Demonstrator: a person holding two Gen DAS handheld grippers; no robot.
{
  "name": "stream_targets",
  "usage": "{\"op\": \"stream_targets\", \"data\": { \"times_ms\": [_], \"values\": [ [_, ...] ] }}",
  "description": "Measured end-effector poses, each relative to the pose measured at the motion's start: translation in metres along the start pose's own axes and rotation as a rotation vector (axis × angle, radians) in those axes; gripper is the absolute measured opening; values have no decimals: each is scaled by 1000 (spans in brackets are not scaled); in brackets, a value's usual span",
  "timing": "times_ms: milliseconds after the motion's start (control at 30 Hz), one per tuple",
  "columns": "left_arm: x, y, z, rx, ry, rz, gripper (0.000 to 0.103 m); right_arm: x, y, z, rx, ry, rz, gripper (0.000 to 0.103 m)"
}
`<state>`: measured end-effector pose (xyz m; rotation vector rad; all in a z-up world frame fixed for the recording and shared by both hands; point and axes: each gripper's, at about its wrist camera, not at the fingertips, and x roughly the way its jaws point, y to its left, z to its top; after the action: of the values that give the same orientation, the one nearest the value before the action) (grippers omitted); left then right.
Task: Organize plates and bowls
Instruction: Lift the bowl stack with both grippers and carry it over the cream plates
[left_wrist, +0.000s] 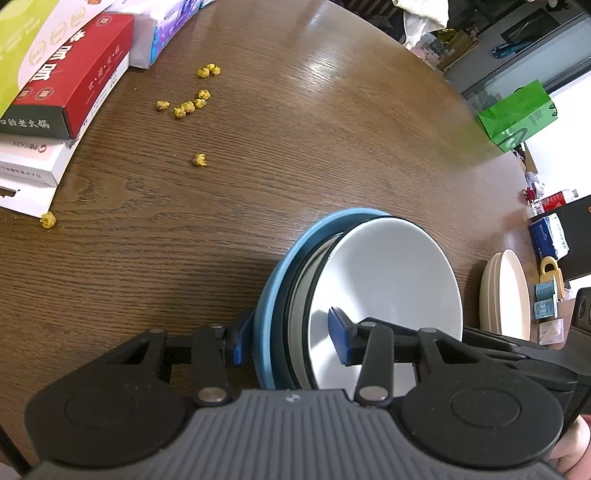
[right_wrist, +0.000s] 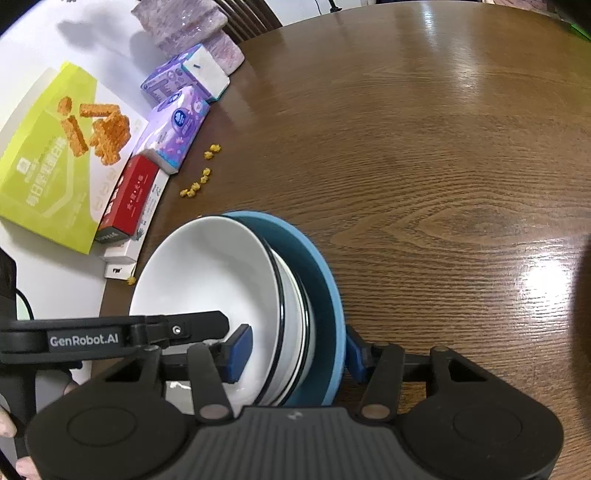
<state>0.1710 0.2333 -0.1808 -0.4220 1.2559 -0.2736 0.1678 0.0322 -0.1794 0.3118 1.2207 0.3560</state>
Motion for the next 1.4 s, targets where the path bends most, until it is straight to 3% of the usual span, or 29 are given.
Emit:
{"op": "stream_targets", "data": {
  "times_ms": [533,1400],
  "values": [
    [-1,-4,-6,-30,-28,25,44,-5,-7,-2,24,-2,52,43],
    [0,-20,-6,-12,-35,40,44,-17,-15,-7,51,-39,57,41]
  ]
}}
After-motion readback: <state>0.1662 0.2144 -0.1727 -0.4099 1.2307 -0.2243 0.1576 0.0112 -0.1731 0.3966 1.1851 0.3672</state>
